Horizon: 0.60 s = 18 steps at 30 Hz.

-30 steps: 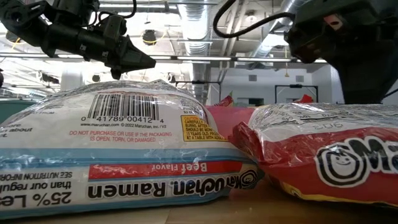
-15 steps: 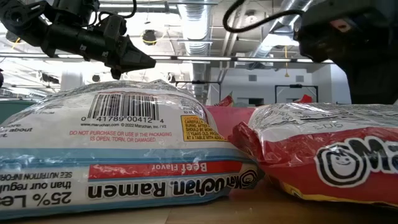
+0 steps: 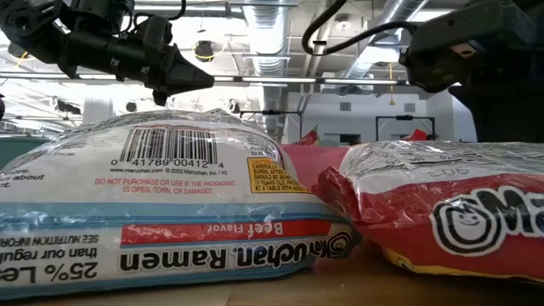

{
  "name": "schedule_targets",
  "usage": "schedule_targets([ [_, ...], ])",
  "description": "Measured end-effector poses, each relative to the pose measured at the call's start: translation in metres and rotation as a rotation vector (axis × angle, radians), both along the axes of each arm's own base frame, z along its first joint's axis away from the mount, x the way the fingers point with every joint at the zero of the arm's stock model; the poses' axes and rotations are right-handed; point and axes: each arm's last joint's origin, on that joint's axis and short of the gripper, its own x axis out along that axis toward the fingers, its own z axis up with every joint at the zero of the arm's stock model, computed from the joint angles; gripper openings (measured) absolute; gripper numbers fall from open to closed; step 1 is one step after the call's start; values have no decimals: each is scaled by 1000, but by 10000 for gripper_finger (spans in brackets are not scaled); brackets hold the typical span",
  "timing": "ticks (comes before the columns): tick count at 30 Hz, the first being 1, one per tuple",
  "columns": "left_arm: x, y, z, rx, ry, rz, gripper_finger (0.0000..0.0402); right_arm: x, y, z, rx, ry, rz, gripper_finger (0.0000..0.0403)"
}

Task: Pick & Place Food Item
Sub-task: Put the black spoon into the green bin

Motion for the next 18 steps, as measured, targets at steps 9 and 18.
schedule_targets([
  [9, 0, 0, 0, 0, -4, -4, 44, 1, 0, 0, -18, -10, 24, 1],
  [18, 0, 0, 0, 0, -4, -3, 44, 1, -1, 0, -14, -9, 36, 3],
])
